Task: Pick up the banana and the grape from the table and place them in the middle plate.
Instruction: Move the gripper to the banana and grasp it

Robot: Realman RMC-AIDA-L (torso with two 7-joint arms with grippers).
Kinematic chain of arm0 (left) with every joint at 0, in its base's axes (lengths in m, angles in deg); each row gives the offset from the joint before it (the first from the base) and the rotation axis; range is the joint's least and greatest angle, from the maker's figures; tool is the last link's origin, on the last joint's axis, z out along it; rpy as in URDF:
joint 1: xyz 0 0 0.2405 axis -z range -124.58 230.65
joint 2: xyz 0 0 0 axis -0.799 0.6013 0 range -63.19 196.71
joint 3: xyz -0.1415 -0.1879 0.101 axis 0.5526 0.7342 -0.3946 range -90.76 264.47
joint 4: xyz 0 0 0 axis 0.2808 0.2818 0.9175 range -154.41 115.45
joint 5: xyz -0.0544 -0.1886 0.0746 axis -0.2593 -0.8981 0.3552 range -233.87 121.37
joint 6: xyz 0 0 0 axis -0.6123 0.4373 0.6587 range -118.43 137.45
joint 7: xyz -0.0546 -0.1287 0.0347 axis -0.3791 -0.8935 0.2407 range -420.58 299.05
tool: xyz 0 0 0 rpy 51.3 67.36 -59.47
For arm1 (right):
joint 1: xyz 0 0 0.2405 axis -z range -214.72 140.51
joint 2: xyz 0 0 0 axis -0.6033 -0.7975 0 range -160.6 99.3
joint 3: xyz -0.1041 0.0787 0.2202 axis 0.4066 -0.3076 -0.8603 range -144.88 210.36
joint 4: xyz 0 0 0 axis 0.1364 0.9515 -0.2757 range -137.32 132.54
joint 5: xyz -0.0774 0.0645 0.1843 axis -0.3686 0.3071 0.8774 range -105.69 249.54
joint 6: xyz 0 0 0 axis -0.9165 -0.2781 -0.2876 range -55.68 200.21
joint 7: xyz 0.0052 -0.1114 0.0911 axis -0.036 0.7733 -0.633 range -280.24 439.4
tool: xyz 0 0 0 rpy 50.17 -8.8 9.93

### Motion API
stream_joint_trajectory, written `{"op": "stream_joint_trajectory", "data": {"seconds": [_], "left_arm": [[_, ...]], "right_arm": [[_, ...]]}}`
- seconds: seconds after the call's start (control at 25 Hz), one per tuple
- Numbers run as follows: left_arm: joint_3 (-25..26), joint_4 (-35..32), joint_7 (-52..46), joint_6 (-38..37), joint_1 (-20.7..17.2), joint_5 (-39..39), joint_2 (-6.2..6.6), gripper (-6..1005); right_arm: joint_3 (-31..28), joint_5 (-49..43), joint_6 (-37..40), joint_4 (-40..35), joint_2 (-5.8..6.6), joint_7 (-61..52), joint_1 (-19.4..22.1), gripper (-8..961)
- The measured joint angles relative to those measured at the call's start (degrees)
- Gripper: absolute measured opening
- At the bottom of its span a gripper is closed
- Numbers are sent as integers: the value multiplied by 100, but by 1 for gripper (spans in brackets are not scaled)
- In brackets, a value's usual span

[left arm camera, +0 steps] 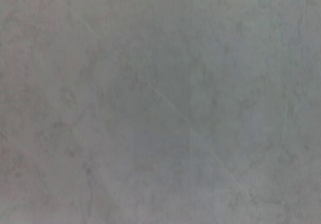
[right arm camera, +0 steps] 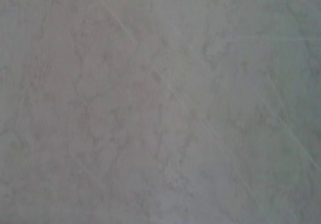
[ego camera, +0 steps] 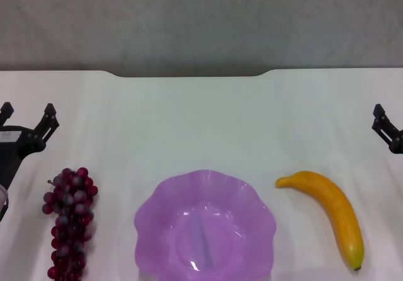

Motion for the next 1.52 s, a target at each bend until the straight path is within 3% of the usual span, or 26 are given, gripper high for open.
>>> {"op": "stream_joint_trajectory", "data": {"seconds": [0.72,0.96,1.04,1.2,1.28,1.32,1.36,1.4,1.52], "left_arm": [[0,5,34,43,64,17,2,878],[7,28,39,43,56,-6,23,878],[6,71,44,44,48,-6,28,878],[-1,118,97,50,79,-1,28,878],[-2,104,105,51,129,10,27,878],[-1,98,105,51,142,18,27,878],[-1,89,107,51,146,41,16,878],[-1,89,107,51,146,41,16,879],[0,88,112,51,116,47,14,879]], "right_arm": [[8,-12,-156,75,-3,141,-36,868],[94,-52,-649,551,35,108,4,863],[122,-94,-1126,1052,90,130,75,861],[-199,-467,-2954,2950,516,228,582,857],[-518,-648,-3901,3961,641,377,934,855],[-755,-746,-4411,4439,635,523,1136,855],[-1191,-906,-5436,5212,544,822,1429,854],[-1191,-906,-5436,5212,544,822,1429,853],[-1709,-983,-6980,6115,438,1059,1535,850]]}}
